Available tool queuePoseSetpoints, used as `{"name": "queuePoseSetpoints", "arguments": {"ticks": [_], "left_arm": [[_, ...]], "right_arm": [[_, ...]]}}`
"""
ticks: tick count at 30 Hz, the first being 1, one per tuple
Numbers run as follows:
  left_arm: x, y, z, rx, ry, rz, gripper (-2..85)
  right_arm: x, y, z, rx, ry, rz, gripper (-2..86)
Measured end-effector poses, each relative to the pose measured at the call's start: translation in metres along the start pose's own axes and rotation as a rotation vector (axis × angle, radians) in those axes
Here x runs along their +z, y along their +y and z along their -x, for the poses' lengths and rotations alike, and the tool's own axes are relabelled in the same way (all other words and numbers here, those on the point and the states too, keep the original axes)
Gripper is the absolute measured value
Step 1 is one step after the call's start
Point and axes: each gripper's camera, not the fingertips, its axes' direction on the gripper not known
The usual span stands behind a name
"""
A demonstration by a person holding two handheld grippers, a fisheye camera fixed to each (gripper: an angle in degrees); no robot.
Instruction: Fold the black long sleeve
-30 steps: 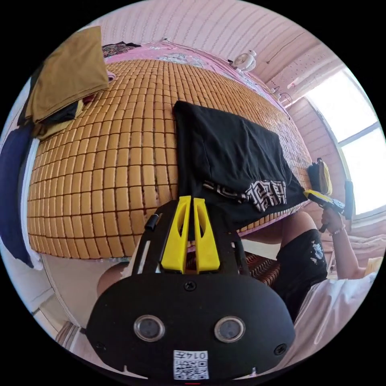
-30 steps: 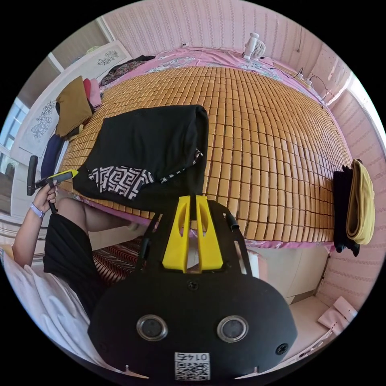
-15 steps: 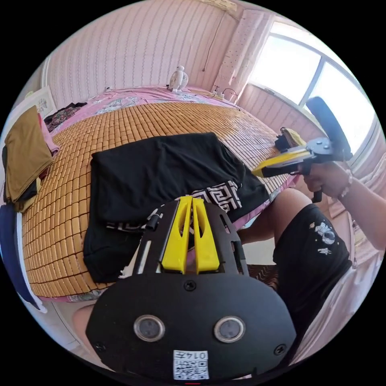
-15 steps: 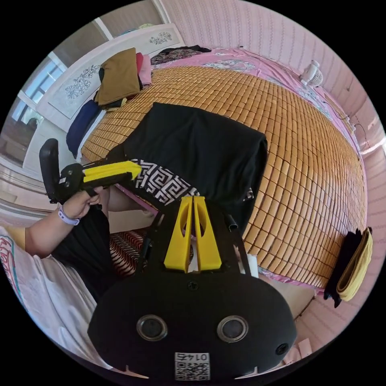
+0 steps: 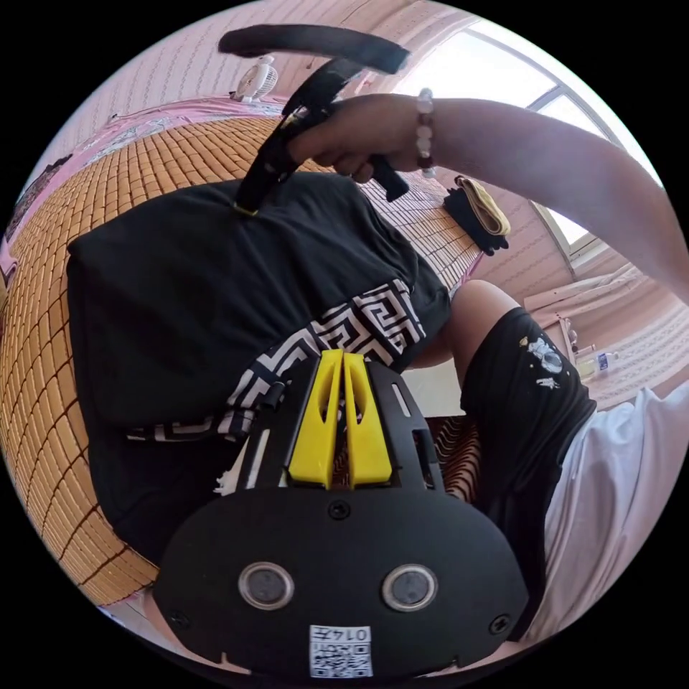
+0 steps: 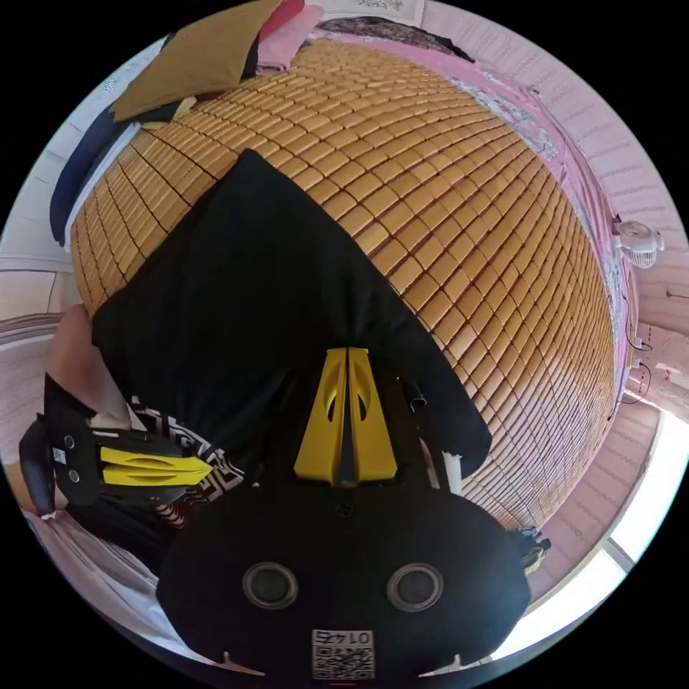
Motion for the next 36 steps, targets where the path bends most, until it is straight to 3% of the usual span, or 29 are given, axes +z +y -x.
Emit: {"name": "queuePoseSetpoints", "arguments": {"ticks": [4,15,18,22,29,36], "left_arm": [[0.005,0.002,-0.002,0.032,-0.01,0.012,-1.0],[0.015,0.022,-0.019,0.121,-0.075,-0.02,-1.0],[0.005,0.032,-0.038,0.23,-0.173,-0.114,-0.9],[-0.006,0.045,-0.058,0.311,-0.15,-0.262,-0.4],[0.001,0.05,-0.089,0.379,-0.081,-0.347,10.9],[0.02,0.035,-0.109,0.386,-0.036,-0.269,16.3]], "right_arm": [[0.0,-0.026,-0.007,-0.097,-0.005,0.121,-0.5],[0.009,-0.035,-0.057,-0.055,-0.038,0.047,-0.4],[-0.005,0.009,-0.082,0.039,-0.13,-0.111,-0.2],[0.0,0.121,-0.122,0.23,-0.34,-0.256,0.5],[0.057,0.296,-0.146,0.502,-0.47,-0.206,12.1],[0.097,0.36,-0.166,0.652,-0.516,-0.189,14.8]]}}
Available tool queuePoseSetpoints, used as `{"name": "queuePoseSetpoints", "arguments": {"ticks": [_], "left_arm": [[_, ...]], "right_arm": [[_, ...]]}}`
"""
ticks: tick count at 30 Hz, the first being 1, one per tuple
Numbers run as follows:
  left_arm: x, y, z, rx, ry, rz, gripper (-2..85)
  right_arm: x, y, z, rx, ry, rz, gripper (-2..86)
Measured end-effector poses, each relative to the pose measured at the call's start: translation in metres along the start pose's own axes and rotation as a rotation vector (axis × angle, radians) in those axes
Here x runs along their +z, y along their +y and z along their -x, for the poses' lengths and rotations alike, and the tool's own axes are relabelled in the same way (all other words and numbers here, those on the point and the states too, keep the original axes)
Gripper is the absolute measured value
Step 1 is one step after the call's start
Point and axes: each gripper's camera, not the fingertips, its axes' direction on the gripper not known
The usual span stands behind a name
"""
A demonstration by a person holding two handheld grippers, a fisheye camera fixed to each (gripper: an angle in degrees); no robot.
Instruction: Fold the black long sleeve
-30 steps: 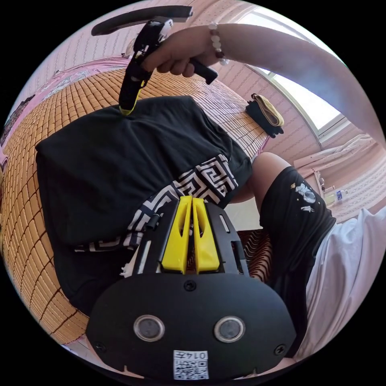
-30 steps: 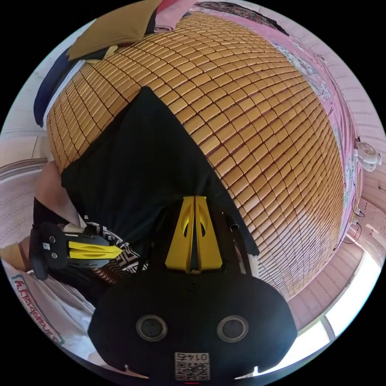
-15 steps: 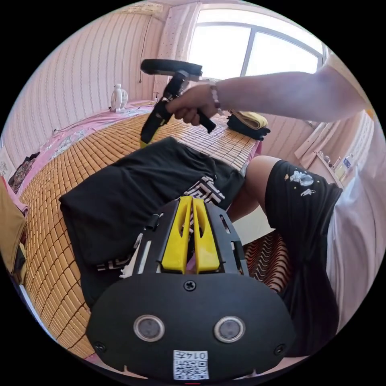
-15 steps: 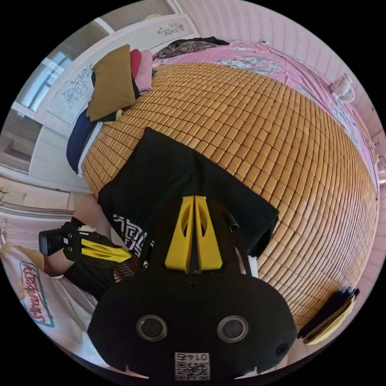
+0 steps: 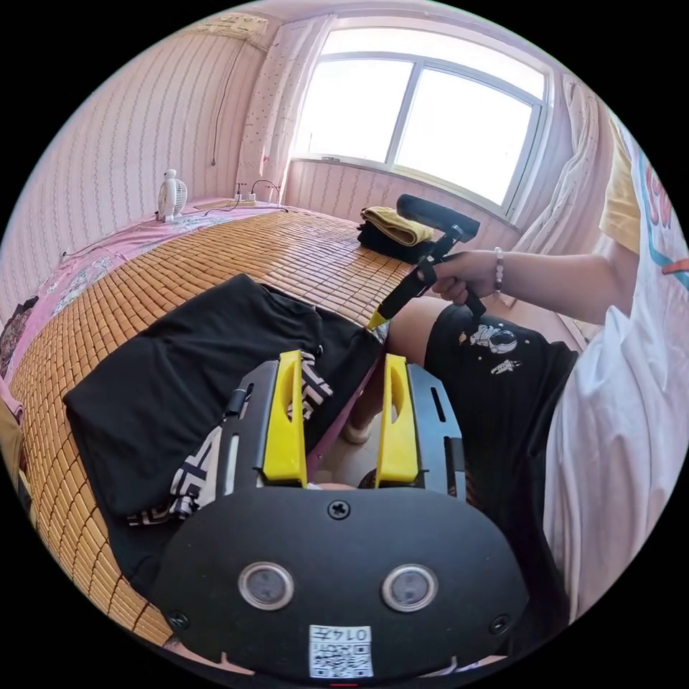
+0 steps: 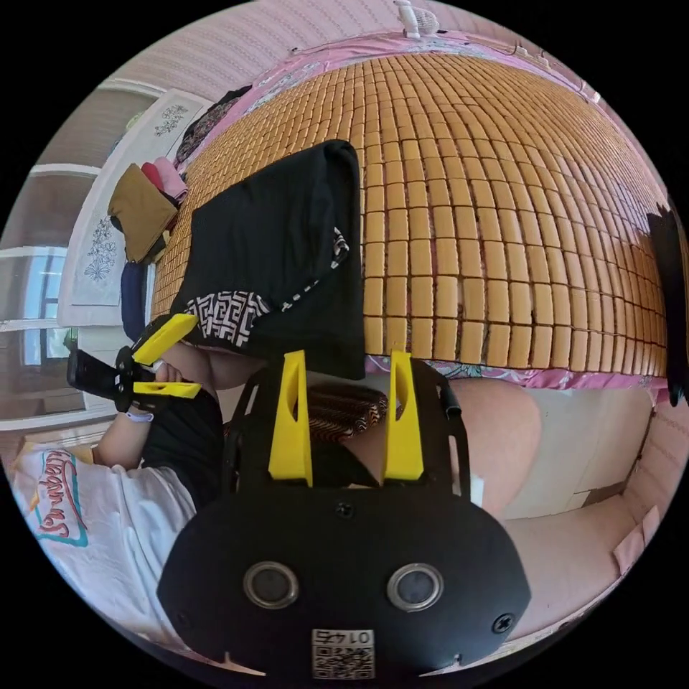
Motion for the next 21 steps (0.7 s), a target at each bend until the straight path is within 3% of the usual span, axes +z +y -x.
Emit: {"name": "queuePoseSetpoints", "arguments": {"ticks": [4,9,12,21], "left_arm": [[0.014,-0.01,-0.006,0.036,-0.036,0.052,16.8],[0.037,-0.024,-0.009,0.03,-0.061,0.081,18.4],[0.053,-0.034,-0.007,0.027,-0.053,0.11,18.6],[0.094,-0.07,-0.008,0.071,-0.042,0.19,23.5]], "right_arm": [[0.021,-0.002,-0.024,-0.026,-0.076,0.143,11.6],[0.027,0.001,-0.051,-0.037,-0.041,0.159,5.7],[0.022,0.008,-0.077,-0.003,-0.125,0.102,3.3],[0.003,0.042,-0.139,0.007,-0.639,-0.176,1.1]]}}
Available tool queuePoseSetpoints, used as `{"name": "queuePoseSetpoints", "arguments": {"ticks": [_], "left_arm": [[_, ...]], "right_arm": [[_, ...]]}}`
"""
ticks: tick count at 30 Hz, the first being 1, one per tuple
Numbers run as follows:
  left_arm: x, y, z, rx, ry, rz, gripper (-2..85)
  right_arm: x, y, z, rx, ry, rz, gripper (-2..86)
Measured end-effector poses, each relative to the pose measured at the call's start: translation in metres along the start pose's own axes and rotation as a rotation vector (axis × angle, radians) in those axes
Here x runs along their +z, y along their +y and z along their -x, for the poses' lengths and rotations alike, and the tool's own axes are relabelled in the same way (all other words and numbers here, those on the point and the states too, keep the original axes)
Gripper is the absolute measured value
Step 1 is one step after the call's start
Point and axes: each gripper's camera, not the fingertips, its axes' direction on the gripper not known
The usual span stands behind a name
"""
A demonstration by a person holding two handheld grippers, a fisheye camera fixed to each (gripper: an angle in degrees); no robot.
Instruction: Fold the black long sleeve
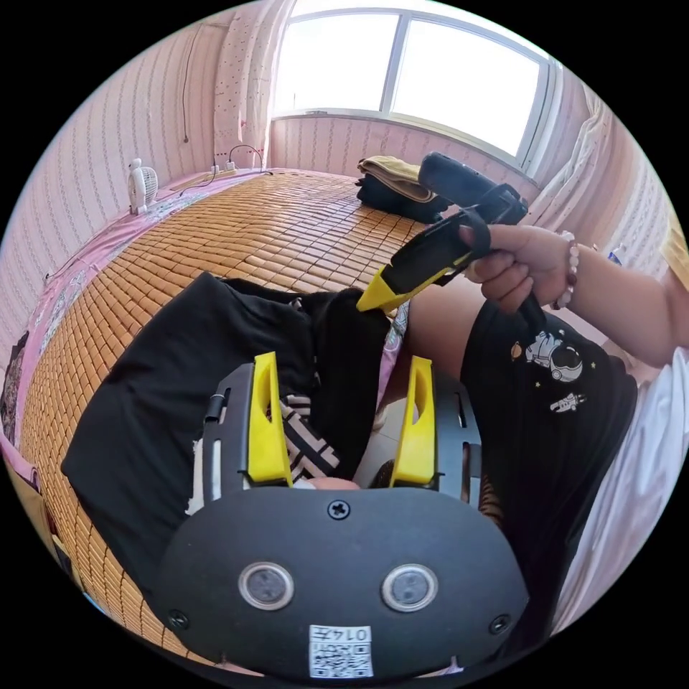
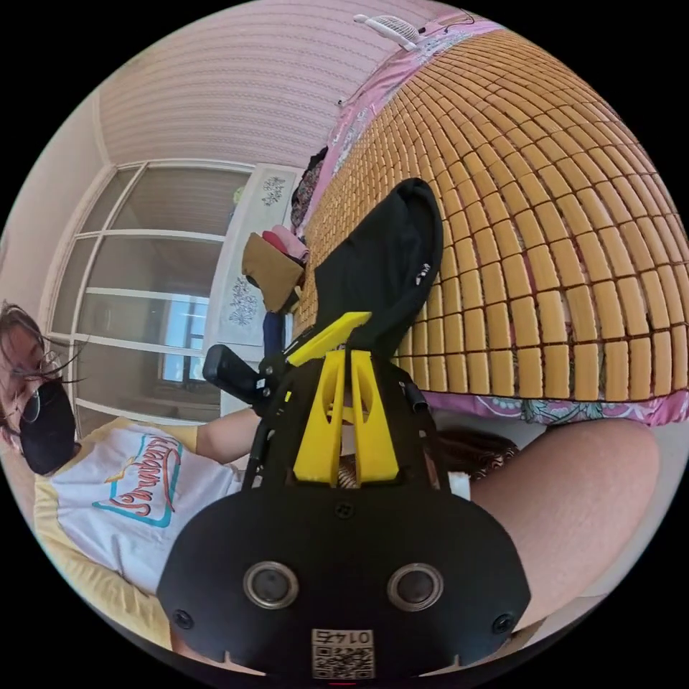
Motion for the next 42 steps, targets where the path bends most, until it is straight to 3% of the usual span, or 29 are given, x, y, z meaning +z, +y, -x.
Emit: {"name": "queuePoseSetpoints", "arguments": {"ticks": [5,9,12,19,25,28,35,40,42], "left_arm": [[0.021,-0.017,0.016,-0.087,0.042,0.056,12.3],[0.015,-0.01,0.03,-0.184,0.043,0.087,1.9],[0.005,0.006,0.034,-0.202,0.124,0.081,0.9],[-0.03,0.039,0.013,-0.086,0.146,0.105,0.1],[-0.06,0.058,0.001,-0.074,0.105,0.05,-0.2],[-0.077,0.057,-0.001,-0.087,0.054,-0.017,-0.3],[-0.104,0.043,-0.01,-0.125,0.074,-0.298,-0.3],[-0.126,0.062,0.016,-0.286,0.07,-0.408,1.0],[-0.135,0.081,0.041,-0.407,-0.016,-0.414,3.9]], "right_arm": [[0.014,0.003,-0.002,-0.105,-0.108,0.044,2.2],[-0.003,0.012,-0.011,-0.122,-0.034,-0.052,6.3],[-0.019,0.019,-0.043,0.032,0.202,-0.142,11.6],[-0.011,0.019,-0.075,0.15,0.077,-0.272,12.8],[0.006,0.018,-0.073,0.197,0.054,-0.28,4.1],[-0.018,0.035,-0.066,0.163,0.019,-0.361,3.0],[-0.102,0.075,0.004,-0.051,0.164,-0.483,2.6],[-0.076,0.035,0.06,-0.158,0.185,-0.351,4.0],[-0.046,0.012,0.08,-0.184,0.198,-0.322,5.6]]}}
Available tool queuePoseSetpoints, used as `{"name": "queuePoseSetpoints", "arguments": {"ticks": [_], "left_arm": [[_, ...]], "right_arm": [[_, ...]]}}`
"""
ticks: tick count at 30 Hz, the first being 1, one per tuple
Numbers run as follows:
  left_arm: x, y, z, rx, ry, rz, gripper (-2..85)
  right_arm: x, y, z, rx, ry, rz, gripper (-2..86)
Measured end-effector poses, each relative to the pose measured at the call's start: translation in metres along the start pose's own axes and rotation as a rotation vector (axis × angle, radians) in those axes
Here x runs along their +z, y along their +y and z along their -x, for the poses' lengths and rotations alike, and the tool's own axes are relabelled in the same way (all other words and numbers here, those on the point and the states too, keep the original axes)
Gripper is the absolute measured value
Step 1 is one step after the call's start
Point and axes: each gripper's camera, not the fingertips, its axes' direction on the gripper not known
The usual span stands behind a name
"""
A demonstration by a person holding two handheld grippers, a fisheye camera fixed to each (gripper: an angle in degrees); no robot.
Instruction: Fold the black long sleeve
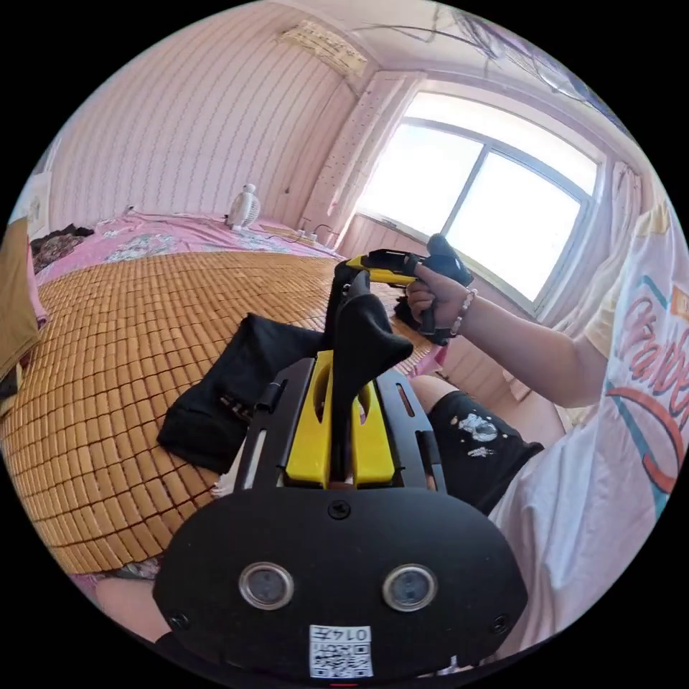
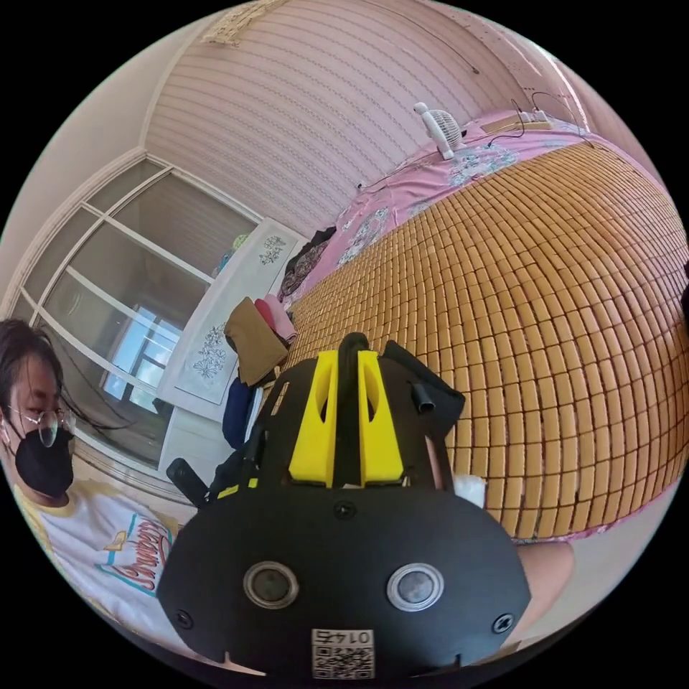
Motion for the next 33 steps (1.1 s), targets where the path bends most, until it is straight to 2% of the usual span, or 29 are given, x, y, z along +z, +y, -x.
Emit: {"name": "queuePoseSetpoints", "arguments": {"ticks": [4,8,13,17,21,23,27,29,33], "left_arm": [[-0.01,0.012,0.061,-0.252,-0.226,0.02,10.9],[-0.009,0.034,0.11,-0.444,-0.323,0.117,15.7],[-0.009,0.036,0.113,-0.401,-0.273,0.088,16.3],[0.014,0.029,0.114,-0.342,-0.28,0.205,14.4],[0.026,0.024,0.111,-0.301,-0.362,0.301,11.2],[0.025,0.026,0.109,-0.289,-0.364,0.301,9.6],[0.014,0.031,0.105,-0.314,-0.324,0.293,4.9],[0.01,0.031,0.094,-0.271,-0.353,0.298,4.7],[-0.021,0.019,0.051,-0.109,-0.331,0.199,4.5]], "right_arm": [[0.088,-0.029,0.028,-0.066,0.028,0.079,10.1],[0.15,-0.033,0.044,-0.174,0.279,0.285,12.2],[0.182,-0.025,0.067,-0.349,0.463,0.402,16.4],[0.213,-0.014,0.063,-0.37,0.56,0.56,15.2],[0.204,-0.005,0.065,-0.35,0.496,0.531,12.7],[0.193,0.006,0.069,-0.359,0.427,0.54,7.2],[0.167,0.032,0.077,-0.392,0.356,0.513,6.0],[0.129,0.06,0.089,-0.437,0.296,0.382,5.7],[0.058,0.108,0.102,-0.427,0.241,0.182,5.5]]}}
